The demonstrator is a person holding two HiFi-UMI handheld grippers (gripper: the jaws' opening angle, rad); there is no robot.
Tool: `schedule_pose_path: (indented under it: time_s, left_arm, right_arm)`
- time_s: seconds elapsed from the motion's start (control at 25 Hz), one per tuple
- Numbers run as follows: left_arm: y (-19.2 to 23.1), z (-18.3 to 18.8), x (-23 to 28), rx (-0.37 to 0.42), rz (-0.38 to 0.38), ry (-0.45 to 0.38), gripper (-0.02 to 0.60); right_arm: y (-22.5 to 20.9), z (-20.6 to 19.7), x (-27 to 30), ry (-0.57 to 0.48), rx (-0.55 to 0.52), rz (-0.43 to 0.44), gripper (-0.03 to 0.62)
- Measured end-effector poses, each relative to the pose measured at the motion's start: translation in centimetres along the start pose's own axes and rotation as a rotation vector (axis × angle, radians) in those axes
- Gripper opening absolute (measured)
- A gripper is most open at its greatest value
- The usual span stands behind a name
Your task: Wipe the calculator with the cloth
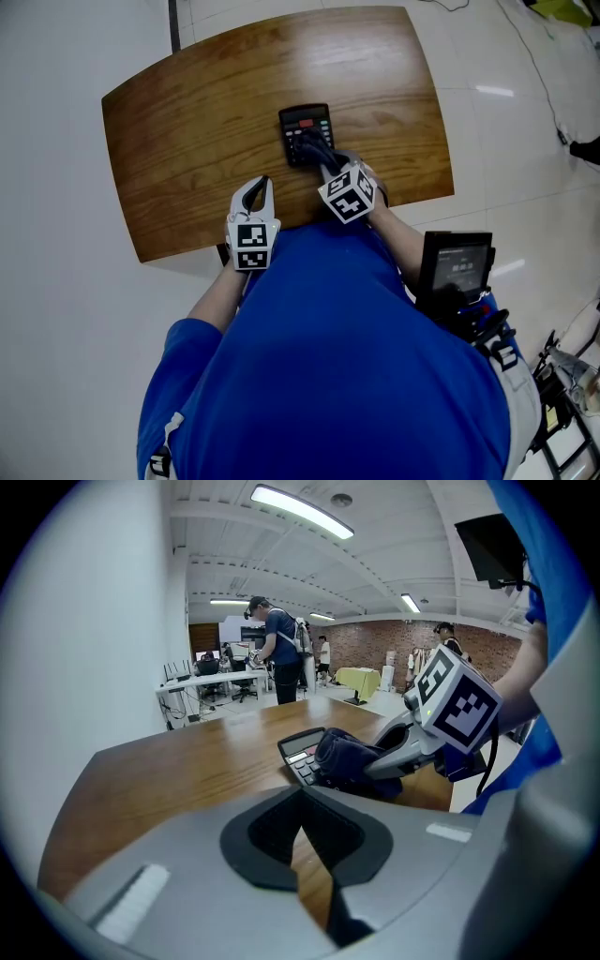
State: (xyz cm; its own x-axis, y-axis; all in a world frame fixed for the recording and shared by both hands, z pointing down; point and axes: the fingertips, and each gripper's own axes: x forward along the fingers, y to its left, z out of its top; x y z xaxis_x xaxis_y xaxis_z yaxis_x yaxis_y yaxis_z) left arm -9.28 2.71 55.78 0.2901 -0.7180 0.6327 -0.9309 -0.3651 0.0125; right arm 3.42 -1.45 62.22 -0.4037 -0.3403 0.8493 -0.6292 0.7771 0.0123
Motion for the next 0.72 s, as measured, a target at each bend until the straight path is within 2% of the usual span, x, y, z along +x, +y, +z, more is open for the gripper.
schedule_pose_path:
  time_s: [0.32,0.72]
  left_arm:
    - [0.3,-0.3,0.0,-0.004,0.014,-0.005,0.008]
    - [2.0,0.0,-0.9,-0.018,0.066,-0.021,0.008]
  right_arm:
    - [-1.3,-1.1,0.3,0.030,0.017,-0.026,0.072]
    - [-0.2,2.1,0.3,-0.017,-0.012,0.003,0.072]
